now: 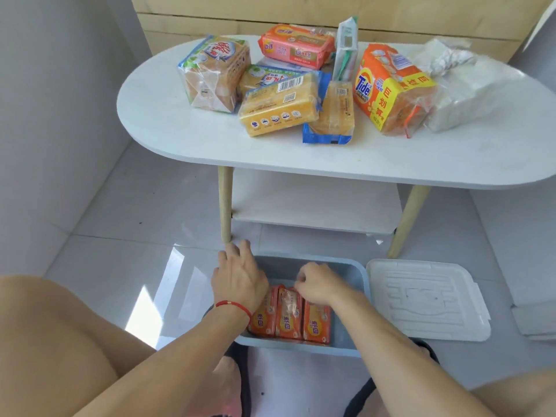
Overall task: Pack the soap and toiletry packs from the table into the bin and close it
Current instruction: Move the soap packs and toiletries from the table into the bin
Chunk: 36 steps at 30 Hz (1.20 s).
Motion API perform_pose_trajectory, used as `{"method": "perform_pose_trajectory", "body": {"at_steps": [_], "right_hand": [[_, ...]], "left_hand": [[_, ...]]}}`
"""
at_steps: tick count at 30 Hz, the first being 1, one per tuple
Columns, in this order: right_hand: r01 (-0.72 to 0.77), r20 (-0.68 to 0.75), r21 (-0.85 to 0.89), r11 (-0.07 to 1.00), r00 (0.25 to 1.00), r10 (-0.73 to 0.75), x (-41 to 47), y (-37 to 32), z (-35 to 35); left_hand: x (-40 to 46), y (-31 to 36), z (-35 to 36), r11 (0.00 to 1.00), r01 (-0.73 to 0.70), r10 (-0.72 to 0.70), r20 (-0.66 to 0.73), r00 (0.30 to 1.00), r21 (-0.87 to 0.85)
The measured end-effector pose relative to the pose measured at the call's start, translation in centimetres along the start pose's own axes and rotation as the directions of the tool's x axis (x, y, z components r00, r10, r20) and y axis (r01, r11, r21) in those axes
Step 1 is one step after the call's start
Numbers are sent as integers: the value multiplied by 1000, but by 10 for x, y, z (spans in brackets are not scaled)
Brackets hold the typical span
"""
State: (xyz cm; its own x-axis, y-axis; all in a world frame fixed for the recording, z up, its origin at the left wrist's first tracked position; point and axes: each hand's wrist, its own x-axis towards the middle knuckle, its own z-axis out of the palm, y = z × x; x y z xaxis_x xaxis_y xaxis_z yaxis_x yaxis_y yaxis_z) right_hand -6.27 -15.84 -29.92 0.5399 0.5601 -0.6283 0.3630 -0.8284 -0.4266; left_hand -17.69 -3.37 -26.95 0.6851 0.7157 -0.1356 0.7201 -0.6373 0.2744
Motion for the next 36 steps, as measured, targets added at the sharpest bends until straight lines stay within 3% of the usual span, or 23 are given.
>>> {"method": "perform_pose_trajectory", "body": {"at_steps": [4, 8, 11, 14, 15, 18, 20, 24, 29, 32, 36], "right_hand": [[288, -151, 229, 930, 954, -258, -37, -57, -67], [566, -421, 220, 794, 790, -447, -76, -104, -139], [653, -623, 117, 748, 635, -457, -89, -126, -190], [614, -795, -51, 787, 453, -405, -85, -138, -230], [586, -802, -90, 806, 437, -407, -80, -141, -238], [420, -728, -231, 878, 524, -442, -56, -140, -257], [361, -725, -237, 902, 553, -412, -38, -140, -270], [282, -743, -202, 938, 579, -335, -3, -154, -300], [41, -599, -387, 921, 748, -285, 44, -173, -316], [-161, -662, -464, 871, 716, -220, 61, -178, -315], [-237, -695, -551, 800, 662, -283, 59, -175, -316]], "left_hand": [[2, 34, -65, 915, -296, 204, -319, 925, -273], [19, 66, -148, 765, -530, 277, -556, 783, -366], [54, 81, -198, 734, -592, 357, -553, 753, -333], [95, 88, -222, 781, -570, 440, -423, 792, -255], [105, 88, -222, 785, -578, 480, -369, 796, -225], [125, 91, -208, 770, -616, 586, -198, 785, -166], [137, 95, -200, 767, -627, 610, -145, 779, -139], [154, 94, -203, 803, -596, 582, -241, 777, 18], [146, 79, -200, 874, -485, 464, -252, 849, -23], [141, 74, -204, 912, -404, 380, -227, 897, -67], [129, 73, -213, 924, -301, 257, -197, 946, -237]]}}
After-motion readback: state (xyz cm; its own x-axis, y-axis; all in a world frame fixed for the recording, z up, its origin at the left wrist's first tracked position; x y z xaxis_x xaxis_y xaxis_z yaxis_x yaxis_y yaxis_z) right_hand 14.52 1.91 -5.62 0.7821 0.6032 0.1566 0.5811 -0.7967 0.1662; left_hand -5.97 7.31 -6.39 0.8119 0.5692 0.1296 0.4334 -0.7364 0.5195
